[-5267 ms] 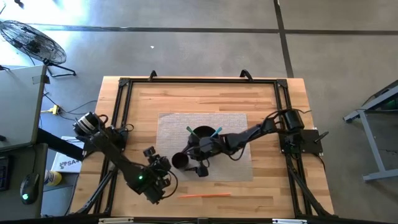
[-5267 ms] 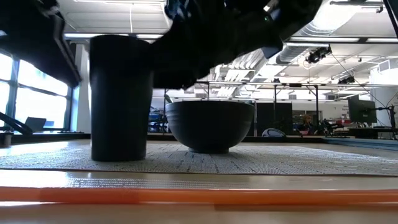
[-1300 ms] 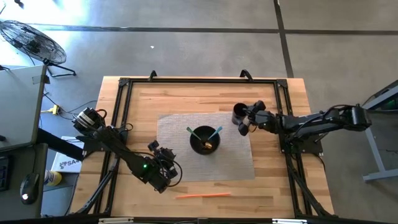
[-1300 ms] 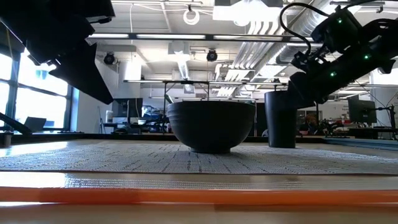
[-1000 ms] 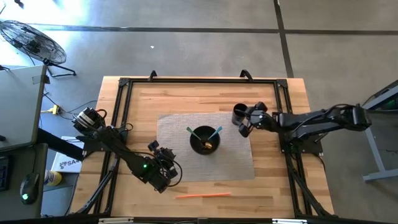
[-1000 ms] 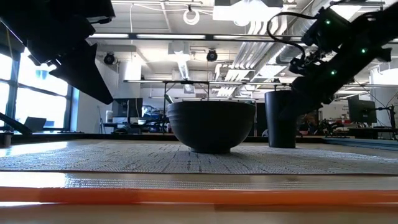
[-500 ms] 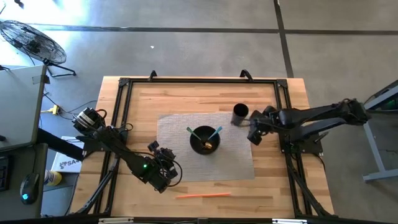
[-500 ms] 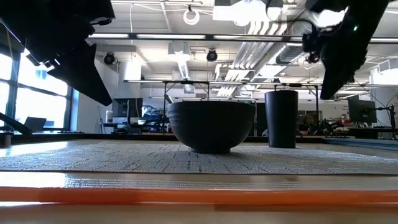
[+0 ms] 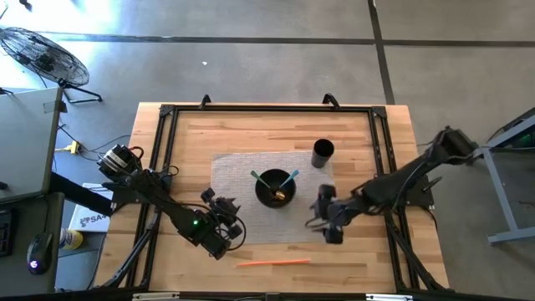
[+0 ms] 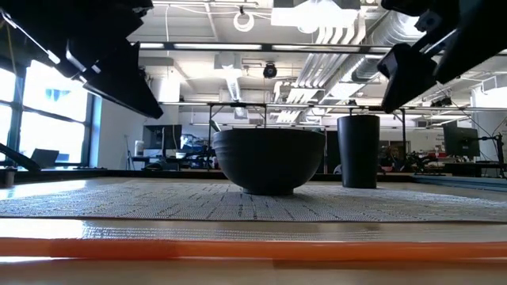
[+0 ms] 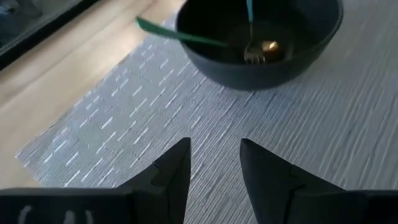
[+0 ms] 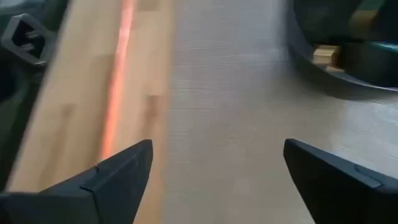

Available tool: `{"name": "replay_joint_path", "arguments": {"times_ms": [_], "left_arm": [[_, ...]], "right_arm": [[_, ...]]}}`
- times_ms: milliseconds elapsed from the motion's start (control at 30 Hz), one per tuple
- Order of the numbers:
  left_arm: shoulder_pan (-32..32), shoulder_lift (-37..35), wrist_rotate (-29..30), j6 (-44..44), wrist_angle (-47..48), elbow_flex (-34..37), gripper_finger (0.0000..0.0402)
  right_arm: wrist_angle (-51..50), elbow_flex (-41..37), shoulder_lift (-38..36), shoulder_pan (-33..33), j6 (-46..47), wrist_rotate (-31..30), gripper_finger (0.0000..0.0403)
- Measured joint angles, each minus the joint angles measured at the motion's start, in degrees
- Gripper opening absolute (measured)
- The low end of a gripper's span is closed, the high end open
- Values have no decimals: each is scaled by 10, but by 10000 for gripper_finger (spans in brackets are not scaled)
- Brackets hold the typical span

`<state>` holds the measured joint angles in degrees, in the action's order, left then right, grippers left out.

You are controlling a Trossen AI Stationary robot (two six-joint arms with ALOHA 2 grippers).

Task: Pick & Place Utensil
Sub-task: Put the orange straw into the black cup on the gray mat

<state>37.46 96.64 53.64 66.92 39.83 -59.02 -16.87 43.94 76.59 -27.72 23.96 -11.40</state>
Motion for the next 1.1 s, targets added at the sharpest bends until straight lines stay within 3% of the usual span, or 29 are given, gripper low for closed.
{"name": "replay_joint_path", "arguments": {"times_ms": [267, 567, 867, 1100], "left_arm": [[0, 0, 57, -1, -10, 0, 135], [-23, 0, 95, -29, -9, 0, 135], [-105, 0, 99, -82, -11, 0, 135], [-157, 0, 91, -117, -12, 0, 135]], "right_arm": [[135, 32, 158, -36, -49, 61, 313], [121, 163, 306, -56, -86, 103, 270], [113, 174, 340, -62, -88, 98, 212], [112, 167, 340, -70, -69, 73, 119]]}}
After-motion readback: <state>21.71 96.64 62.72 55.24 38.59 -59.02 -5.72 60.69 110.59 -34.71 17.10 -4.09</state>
